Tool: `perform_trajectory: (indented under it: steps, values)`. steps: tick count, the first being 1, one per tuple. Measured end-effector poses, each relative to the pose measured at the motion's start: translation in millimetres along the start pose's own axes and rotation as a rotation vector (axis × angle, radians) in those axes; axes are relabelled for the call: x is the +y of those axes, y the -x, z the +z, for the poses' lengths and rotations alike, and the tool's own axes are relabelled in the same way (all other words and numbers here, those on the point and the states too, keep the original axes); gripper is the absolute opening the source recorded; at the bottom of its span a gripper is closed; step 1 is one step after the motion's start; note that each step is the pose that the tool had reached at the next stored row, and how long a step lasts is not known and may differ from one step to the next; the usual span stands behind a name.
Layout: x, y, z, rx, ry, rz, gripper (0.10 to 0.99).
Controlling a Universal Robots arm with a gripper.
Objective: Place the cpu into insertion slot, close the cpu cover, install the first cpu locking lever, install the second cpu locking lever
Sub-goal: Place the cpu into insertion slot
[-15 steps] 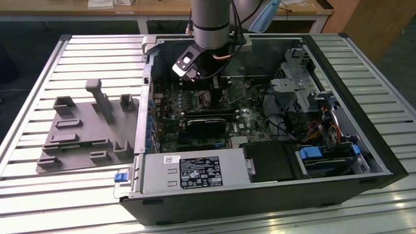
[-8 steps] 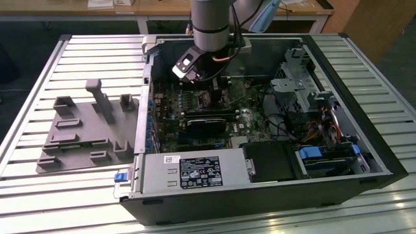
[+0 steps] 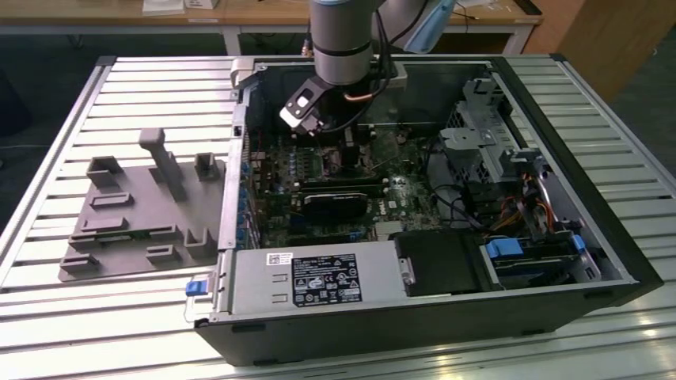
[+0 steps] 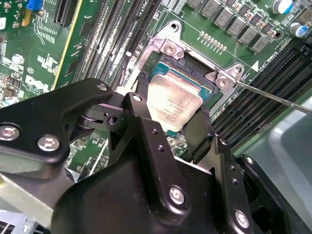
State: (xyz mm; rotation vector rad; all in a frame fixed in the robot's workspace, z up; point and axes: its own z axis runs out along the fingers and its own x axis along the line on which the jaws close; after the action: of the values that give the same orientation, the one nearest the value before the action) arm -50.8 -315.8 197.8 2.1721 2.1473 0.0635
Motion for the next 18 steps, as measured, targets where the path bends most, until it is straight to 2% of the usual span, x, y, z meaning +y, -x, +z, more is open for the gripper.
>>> perform_trajectory:
  steps: [6,12,18]
  values:
    - [-0.5,-0.4,2.8,-0.0003,0.000,0.002,0.537]
    - [-0.6,-0.7,4.4,0.0053,0.000,0.002,0.537]
    - [-0.6,-0.6,4.4,0.0054,0.000,0.002,0.537]
